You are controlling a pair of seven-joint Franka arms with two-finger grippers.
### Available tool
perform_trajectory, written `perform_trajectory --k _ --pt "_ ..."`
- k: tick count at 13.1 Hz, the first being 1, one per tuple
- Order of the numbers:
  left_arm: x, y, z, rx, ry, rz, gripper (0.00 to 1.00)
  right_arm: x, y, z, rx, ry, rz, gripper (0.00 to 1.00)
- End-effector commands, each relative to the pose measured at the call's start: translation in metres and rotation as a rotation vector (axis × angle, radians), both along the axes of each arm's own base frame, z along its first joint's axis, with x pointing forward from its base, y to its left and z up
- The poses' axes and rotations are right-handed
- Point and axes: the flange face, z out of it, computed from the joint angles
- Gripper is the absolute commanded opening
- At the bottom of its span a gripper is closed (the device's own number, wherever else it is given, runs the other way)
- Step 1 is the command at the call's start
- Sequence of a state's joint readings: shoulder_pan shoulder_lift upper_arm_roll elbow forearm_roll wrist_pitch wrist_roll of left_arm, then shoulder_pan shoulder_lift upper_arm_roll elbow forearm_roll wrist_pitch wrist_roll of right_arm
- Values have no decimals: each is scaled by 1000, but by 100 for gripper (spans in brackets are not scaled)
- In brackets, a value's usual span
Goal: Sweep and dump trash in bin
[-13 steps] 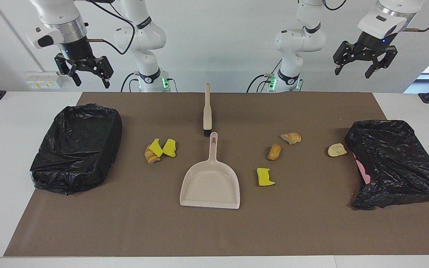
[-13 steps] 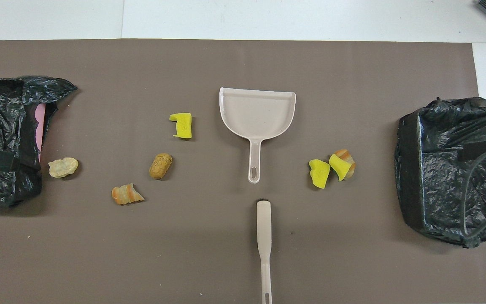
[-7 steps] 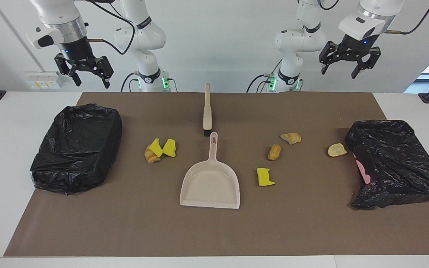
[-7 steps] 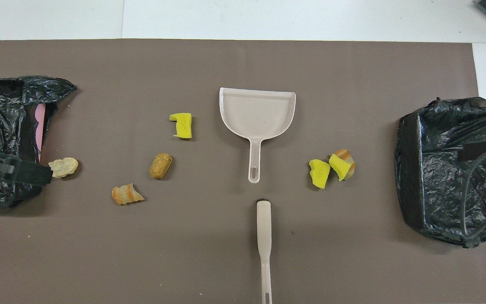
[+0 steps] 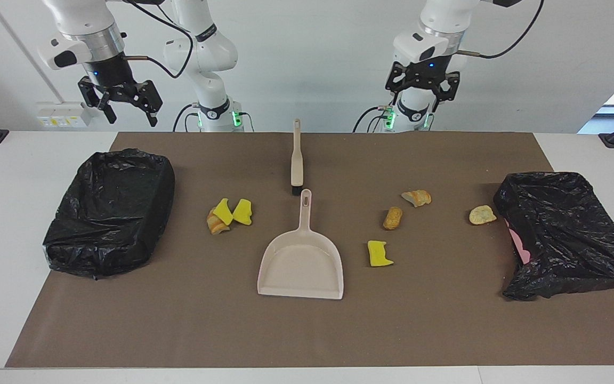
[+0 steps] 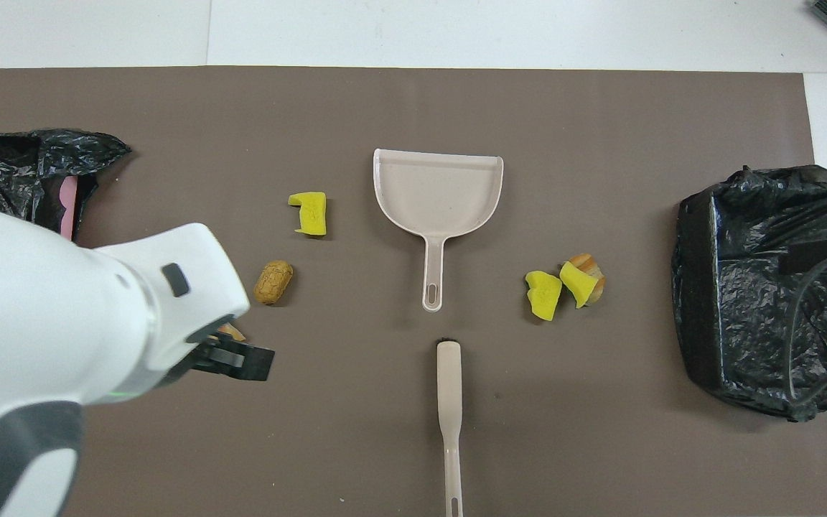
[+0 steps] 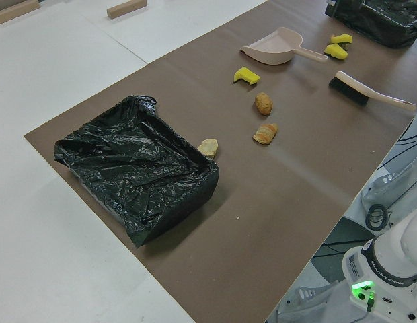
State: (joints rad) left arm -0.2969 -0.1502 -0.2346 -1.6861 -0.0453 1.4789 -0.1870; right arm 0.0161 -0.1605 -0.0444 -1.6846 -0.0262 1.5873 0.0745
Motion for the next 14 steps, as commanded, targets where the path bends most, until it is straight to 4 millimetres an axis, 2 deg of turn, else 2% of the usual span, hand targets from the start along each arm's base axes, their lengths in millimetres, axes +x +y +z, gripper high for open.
perform_trajectory --k 1,2,6,8,9,10,11,14 --pt "-39 -50 -36 -6 -5 -10 100 -4 -3 2 5 17 17 100" --pt "-54 -69 -53 -3 -4 8 100 -4 -3 2 5 17 17 100" --pt "-96 -123 -102 -7 -13 39 100 -5 -3 1 5 22 17 100" --pt "-114 -141 -125 -26 -23 87 100 -5 -3 1 5 22 17 100" --pt "-127 -156 -141 -11 -7 78 100 -5 -3 1 5 22 17 100" --pt "-138 -176 -166 8 17 61 100 -5 -3 1 5 22 17 100" --pt "-140 -191 -182 -8 13 81 100 -5 -3 1 6 24 17 100" --pt "-159 -209 -212 16 34 77 100 -5 -3 1 6 24 17 100"
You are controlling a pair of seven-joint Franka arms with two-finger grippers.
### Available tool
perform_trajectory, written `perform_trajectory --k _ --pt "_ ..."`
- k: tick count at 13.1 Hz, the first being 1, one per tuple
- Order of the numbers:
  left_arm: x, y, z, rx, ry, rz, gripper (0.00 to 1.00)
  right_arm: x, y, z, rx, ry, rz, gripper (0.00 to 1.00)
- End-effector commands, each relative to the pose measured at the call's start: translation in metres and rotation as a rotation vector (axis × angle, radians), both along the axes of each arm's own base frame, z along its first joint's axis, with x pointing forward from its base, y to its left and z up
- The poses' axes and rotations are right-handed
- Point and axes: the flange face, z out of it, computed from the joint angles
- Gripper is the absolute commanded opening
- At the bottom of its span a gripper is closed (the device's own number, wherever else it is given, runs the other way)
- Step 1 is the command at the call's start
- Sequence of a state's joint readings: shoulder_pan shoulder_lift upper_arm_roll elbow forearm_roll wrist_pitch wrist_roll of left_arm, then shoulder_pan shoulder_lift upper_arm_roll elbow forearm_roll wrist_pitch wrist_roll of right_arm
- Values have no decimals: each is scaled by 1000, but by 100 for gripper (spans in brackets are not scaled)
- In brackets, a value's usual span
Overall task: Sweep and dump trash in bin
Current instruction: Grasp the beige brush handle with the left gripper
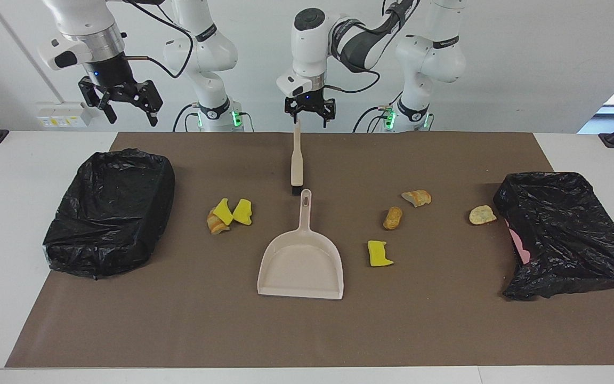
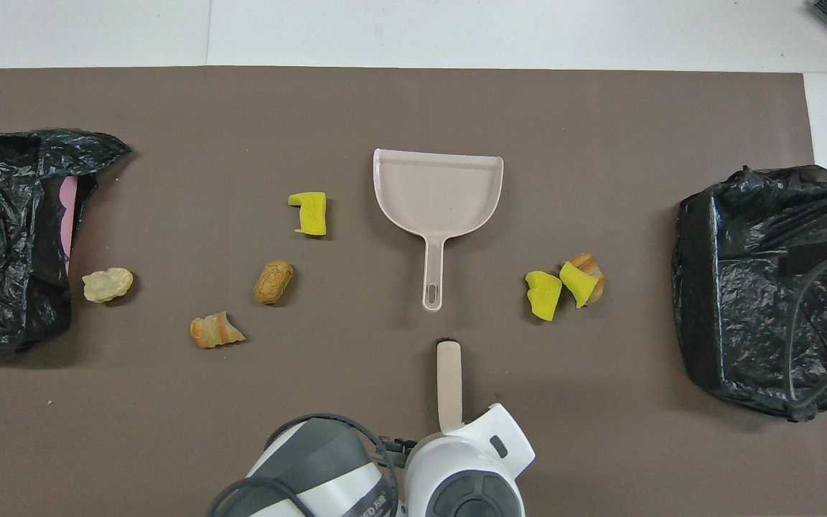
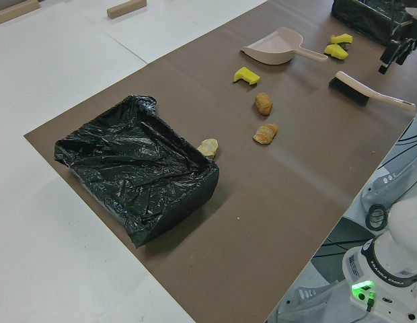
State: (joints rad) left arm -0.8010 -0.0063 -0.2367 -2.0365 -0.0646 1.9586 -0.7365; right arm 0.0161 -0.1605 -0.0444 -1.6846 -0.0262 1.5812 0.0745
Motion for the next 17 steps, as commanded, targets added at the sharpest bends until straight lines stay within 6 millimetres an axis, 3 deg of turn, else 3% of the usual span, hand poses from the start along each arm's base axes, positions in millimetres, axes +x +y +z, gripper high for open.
perform_trajectory --k 1,3,7,11,14,16,17 --pt "-11 -7 -19 -7 1 7 100 -4 -3 2 5 17 17 100" --pt "-26 -12 -34 -10 0 -14 100 -4 -3 2 5 17 17 100" --pt "-32 -11 -49 -17 -5 -21 100 -5 -4 2 5 17 17 100" --pt "-41 -24 -92 15 26 -1 100 -5 -4 2 5 17 17 100" --pt "-48 -28 -98 27 32 9 100 -5 -5 2 6 17 15 100" --pt "-47 -29 -97 27 31 23 89 -5 -4 2 5 17 17 100" --pt "-48 -29 -96 32 32 36 73 -5 -4 2 5 17 17 100"
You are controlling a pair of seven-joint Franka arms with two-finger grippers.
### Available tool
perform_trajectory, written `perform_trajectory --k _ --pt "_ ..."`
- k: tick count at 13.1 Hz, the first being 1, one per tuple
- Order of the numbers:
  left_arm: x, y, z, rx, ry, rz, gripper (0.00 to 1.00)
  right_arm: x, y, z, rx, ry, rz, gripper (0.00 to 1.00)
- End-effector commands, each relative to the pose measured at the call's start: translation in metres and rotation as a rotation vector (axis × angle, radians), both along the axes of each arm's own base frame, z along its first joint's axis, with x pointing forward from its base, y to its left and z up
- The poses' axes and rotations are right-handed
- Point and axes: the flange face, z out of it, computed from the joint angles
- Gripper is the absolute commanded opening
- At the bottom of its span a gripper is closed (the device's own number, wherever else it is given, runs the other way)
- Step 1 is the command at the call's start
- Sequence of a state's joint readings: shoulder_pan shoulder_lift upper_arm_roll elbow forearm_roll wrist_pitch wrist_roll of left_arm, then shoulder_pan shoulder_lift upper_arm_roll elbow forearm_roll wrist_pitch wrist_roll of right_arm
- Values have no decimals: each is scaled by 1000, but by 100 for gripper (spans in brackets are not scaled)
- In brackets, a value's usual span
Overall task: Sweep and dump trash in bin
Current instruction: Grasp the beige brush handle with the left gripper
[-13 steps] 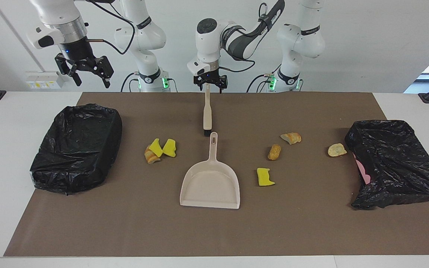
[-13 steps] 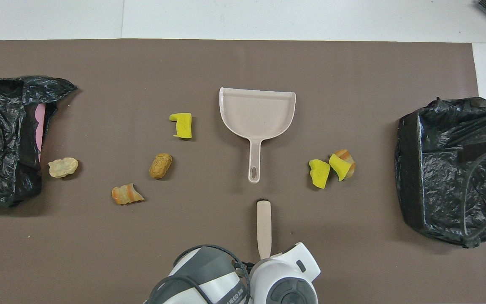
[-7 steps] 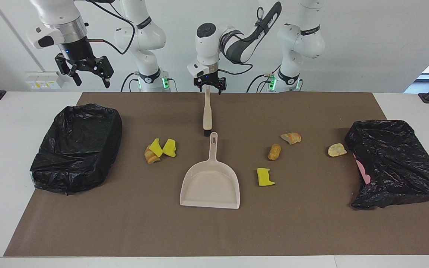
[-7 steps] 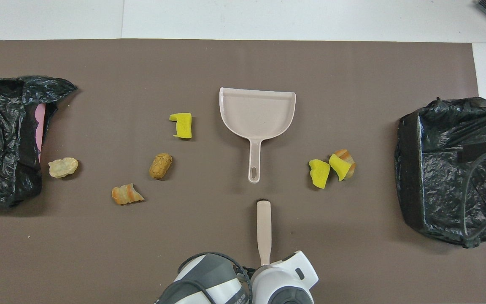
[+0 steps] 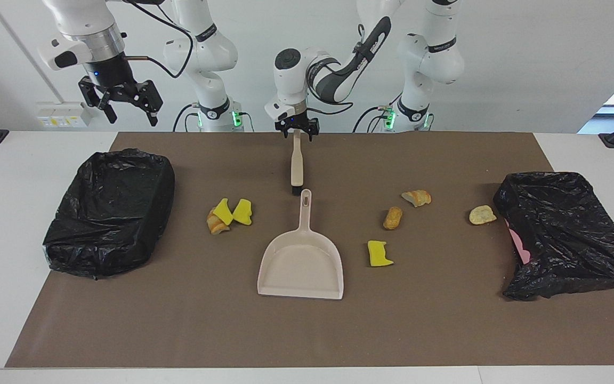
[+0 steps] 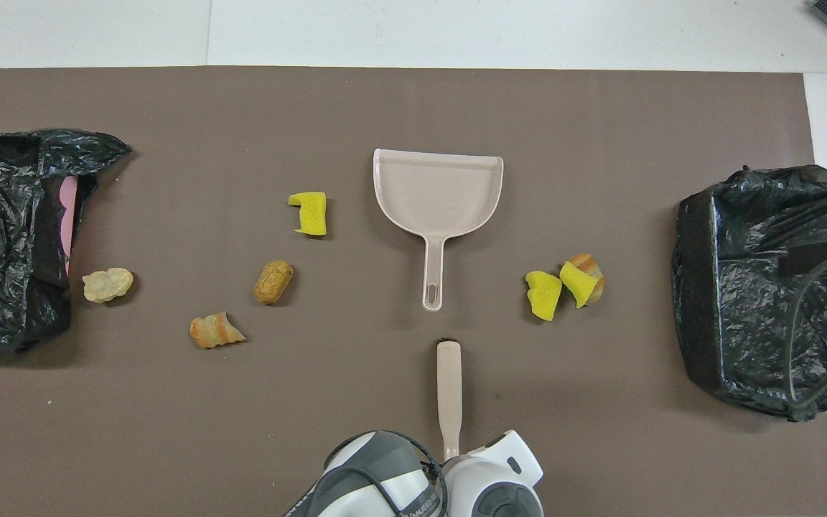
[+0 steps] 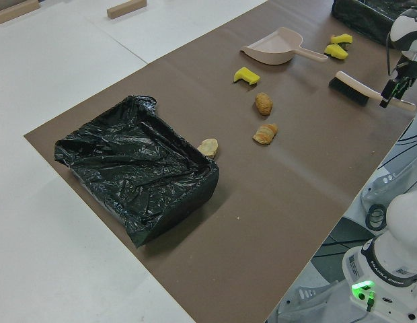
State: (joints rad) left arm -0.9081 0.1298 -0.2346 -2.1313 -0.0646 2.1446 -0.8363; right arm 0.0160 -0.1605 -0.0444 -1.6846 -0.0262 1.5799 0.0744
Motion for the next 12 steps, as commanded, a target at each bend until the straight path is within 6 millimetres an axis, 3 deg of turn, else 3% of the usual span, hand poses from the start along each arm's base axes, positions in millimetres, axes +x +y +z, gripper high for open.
perform_trajectory --k 1,2,7,9,12 --pt "-2 0 3 -3 -6 37 52 -4 -4 2 5 16 17 100" --pt "-2 0 4 -7 -8 37 27 -4 -5 2 6 16 15 100" --pt "4 6 19 6 -7 48 3 -5 -4 3 5 15 17 100" --pt "1 16 32 47 5 31 0 -4 -4 2 5 16 15 100" --pt "7 49 63 151 11 46 0 -7 7 1 4 39 27 100"
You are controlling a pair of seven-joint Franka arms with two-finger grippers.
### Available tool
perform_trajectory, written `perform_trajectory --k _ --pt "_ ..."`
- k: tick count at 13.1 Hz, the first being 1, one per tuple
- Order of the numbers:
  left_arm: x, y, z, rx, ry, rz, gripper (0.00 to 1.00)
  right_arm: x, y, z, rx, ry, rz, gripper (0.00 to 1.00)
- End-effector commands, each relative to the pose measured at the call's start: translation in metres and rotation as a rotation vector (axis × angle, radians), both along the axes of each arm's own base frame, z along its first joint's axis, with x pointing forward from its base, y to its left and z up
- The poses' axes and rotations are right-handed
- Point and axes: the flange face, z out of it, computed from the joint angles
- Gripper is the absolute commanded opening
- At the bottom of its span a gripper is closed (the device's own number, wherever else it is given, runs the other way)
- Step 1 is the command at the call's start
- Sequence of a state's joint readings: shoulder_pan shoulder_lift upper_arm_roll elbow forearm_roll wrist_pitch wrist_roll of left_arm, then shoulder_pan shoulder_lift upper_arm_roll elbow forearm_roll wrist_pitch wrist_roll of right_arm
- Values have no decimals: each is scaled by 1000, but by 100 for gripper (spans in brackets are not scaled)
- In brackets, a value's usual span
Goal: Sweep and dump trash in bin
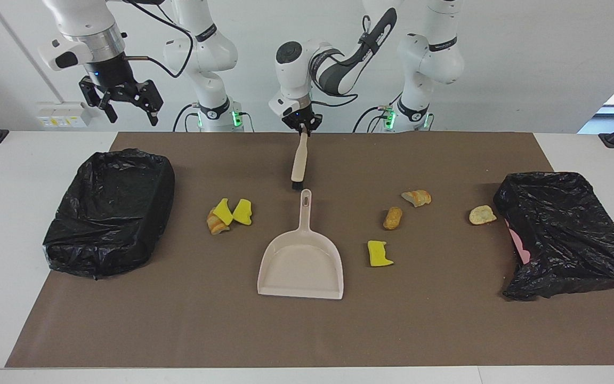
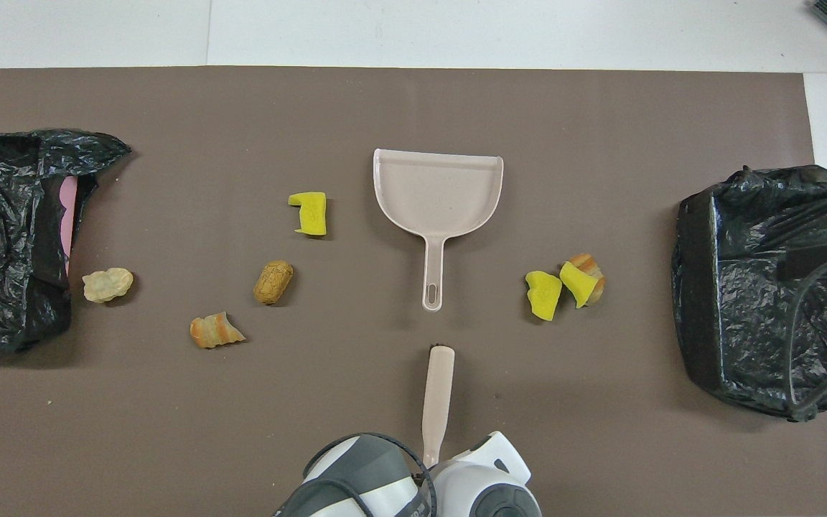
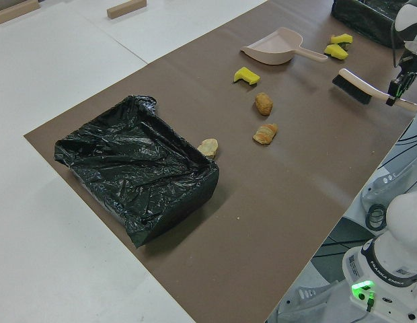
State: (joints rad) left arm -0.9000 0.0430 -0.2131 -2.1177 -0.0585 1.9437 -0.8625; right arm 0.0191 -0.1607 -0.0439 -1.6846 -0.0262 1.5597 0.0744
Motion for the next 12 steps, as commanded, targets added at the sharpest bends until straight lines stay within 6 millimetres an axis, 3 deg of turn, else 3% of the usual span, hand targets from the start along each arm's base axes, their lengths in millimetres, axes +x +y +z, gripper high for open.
perform_trajectory --k 1,3,5,8,11,12 --pt "1 31 31 95 -12 -7 0 -5 6 3 3 19 25 100" --pt "0 44 29 173 27 0 0 -3 10 1 1 24 32 100" --pt "20 65 28 220 55 60 0 8 55 -16 -1 43 88 100" --pt "56 100 32 326 25 109 0 32 130 -51 17 27 20 100" --pt "106 147 37 393 -12 197 0 58 170 -100 39 45 -11 100" --pt "121 162 34 412 -17 229 0 64 193 -119 39 47 -34 100"
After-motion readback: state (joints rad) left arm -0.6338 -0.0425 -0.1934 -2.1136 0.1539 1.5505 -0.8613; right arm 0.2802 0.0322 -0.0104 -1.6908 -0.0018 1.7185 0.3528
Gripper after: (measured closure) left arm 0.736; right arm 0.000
